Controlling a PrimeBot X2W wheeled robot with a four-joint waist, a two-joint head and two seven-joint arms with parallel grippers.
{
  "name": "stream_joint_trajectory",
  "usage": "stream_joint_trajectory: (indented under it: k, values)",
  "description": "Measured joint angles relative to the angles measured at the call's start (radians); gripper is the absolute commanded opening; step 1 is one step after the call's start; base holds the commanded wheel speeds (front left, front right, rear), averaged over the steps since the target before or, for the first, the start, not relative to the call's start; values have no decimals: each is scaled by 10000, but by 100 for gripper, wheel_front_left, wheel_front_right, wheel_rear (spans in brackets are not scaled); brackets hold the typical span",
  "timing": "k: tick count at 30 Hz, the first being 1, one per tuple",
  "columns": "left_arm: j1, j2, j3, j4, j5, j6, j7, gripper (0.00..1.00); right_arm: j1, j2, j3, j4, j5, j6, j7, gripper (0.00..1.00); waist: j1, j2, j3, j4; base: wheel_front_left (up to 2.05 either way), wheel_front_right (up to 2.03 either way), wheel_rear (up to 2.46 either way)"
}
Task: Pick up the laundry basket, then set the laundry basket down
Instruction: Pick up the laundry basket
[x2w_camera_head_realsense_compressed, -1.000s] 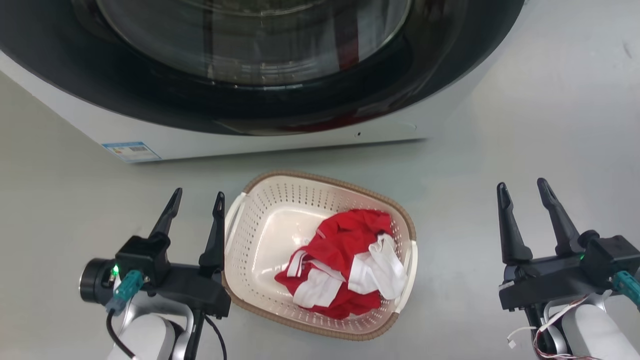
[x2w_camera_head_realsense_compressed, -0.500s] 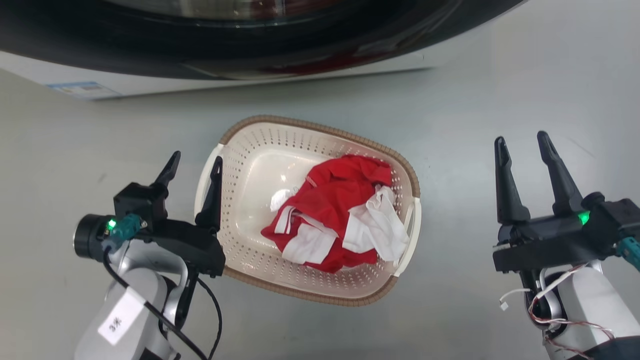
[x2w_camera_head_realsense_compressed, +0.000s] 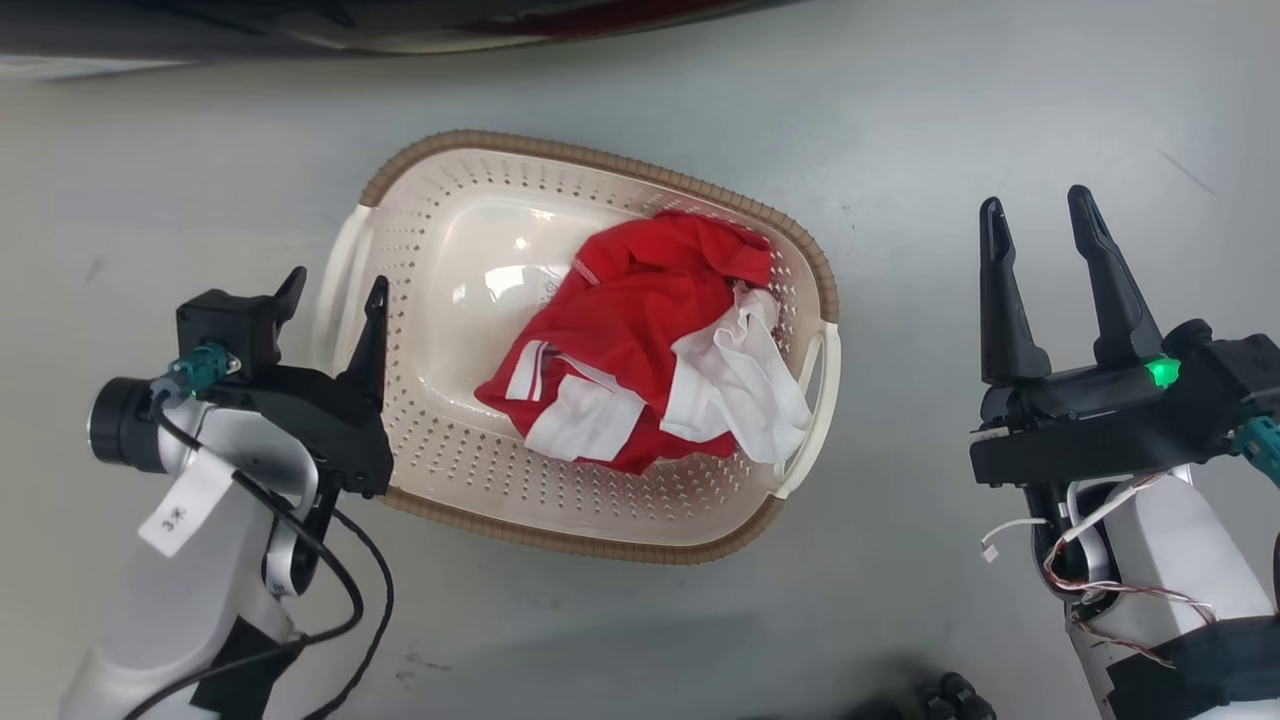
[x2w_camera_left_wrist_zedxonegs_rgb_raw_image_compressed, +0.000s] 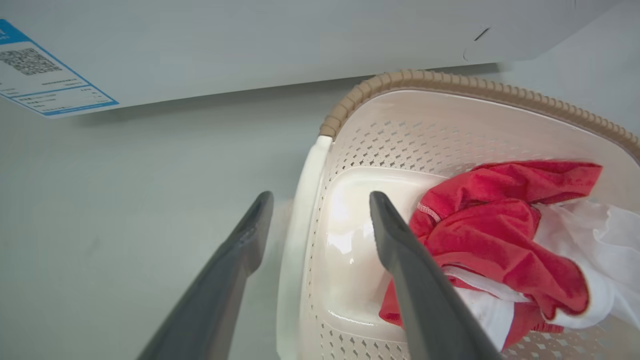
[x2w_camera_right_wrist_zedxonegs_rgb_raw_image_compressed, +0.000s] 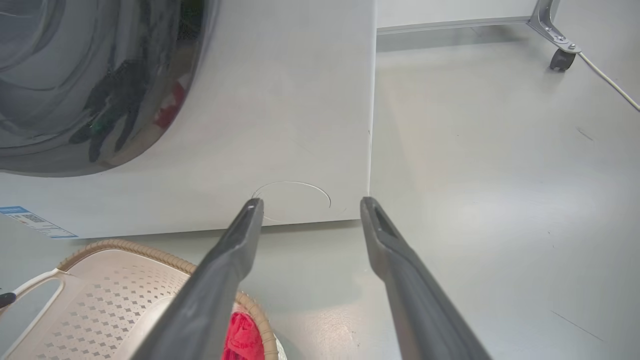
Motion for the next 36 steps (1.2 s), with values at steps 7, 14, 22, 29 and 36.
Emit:
stream_joint_trajectory:
  k: [7,14,22,29,36]
  values:
    - [-555,63,-35,897,-25,-293,253,100,-110,105,-79,213,-10,88,0,100,-1,0,440,-272,0,0,0]
    - [-1014,163,-61,1741,-25,-474,483,100,-206,236,-90,337,-73,219,0,100,-1,-1,600,-439,0,0,0]
    - [-1413,148,-82,2351,-25,-579,479,34,-237,303,-199,477,-115,297,0,100,-2,-1,693,-525,0,0,0]
    - [-1596,90,-219,2757,-21,-755,347,0,-293,351,-261,552,-221,364,0,100,-2,-3,735,-517,0,0,0]
    - [-1819,84,-360,3116,6,-922,159,0,-360,378,-362,625,-362,426,0,100,-3,-3,750,-485,0,0,0]
